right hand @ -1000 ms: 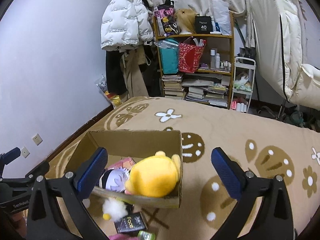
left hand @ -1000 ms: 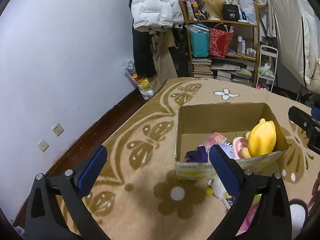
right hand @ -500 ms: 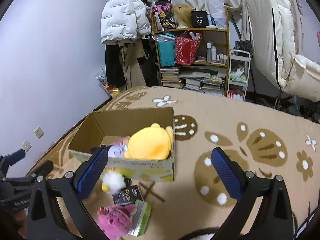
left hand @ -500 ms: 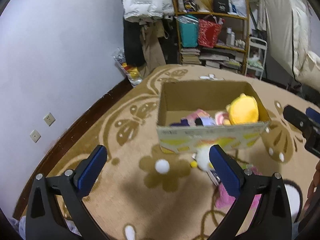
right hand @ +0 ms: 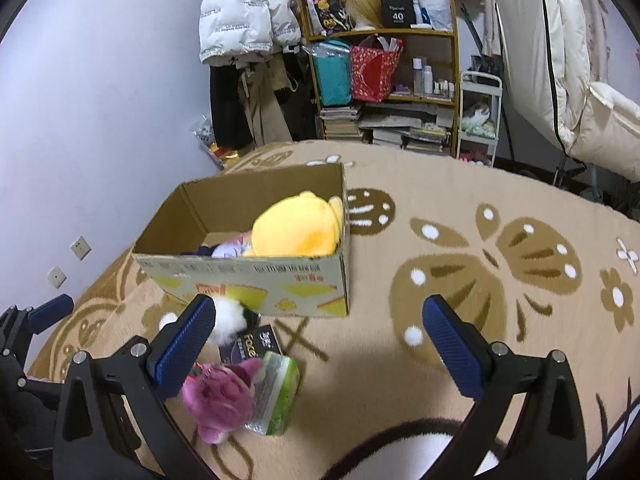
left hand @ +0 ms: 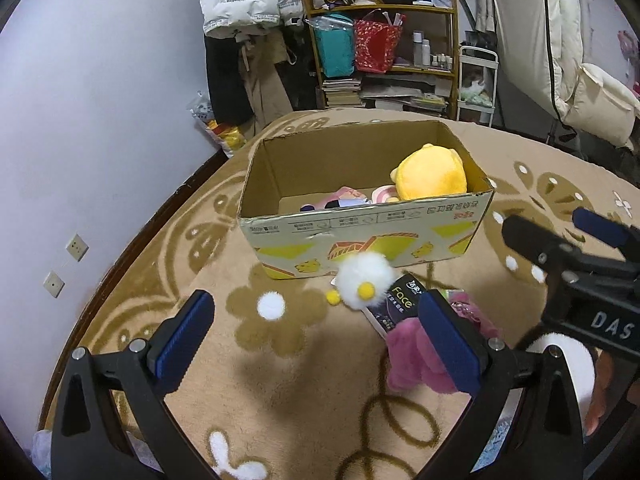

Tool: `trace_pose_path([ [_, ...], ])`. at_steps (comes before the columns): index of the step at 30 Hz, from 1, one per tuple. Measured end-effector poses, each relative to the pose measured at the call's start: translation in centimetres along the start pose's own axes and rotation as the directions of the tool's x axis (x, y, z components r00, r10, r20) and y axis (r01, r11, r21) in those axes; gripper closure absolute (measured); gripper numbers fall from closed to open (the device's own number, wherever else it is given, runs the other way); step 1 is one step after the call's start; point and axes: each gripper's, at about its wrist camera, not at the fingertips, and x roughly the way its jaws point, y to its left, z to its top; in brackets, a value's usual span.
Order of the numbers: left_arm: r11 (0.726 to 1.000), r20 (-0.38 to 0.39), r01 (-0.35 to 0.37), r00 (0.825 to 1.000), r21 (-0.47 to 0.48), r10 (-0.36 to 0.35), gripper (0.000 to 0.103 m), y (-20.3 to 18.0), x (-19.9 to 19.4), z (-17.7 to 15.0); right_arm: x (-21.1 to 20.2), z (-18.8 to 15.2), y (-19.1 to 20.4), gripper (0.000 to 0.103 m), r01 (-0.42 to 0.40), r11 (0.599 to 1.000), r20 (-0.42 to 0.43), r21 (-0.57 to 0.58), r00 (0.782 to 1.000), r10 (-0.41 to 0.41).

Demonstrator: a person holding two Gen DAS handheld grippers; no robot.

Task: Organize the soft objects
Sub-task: 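Move both tools back toward the remaining items beside the box, then lower left tool onto pink plush bear while right tool lowers onto green tissue packet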

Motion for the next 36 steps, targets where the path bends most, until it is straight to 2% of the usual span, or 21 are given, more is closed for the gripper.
trace_pose_path([
  [6,0.998,-0.001,0.055,0.998,-0.015,-0.055,0.002,-0.1,-0.4,0.1,1.1,-1.0,-1.0,0.0,-0.001,0.999,-0.031,0.04,1.0,0.002],
  [13,0.997,-0.028,0.07,0.997,0.036,-0.069,0.002,-1.8,0.4,-0.2,2.7,-1.7,-1.6,0.0,-0.011,0.998,-0.078,0.056,0.997,0.016],
  [19,0.99,-0.049,0.132,0.99,0.058,-0.129,0.002,-2.9,0.9,-0.3,3.8,-2.0,-2.4,0.0,-0.026,0.996,-0.108,0.087,0.994,0.036],
  [25,0.984,-0.066,0.138,0.989,0.114,-0.131,0.002,-4.6,1.5,-0.6,4.9,-1.8,-2.6,0.0,-0.044,0.994,-0.127,0.101,0.99,0.057],
  [36,0.974,-0.096,0.169,0.983,0.148,-0.156,0.002,-5.8,2.2,-0.9,6.5,-2.2,-2.8,0.0,-0.057,0.991,-0.165,0.124,0.983,0.078],
])
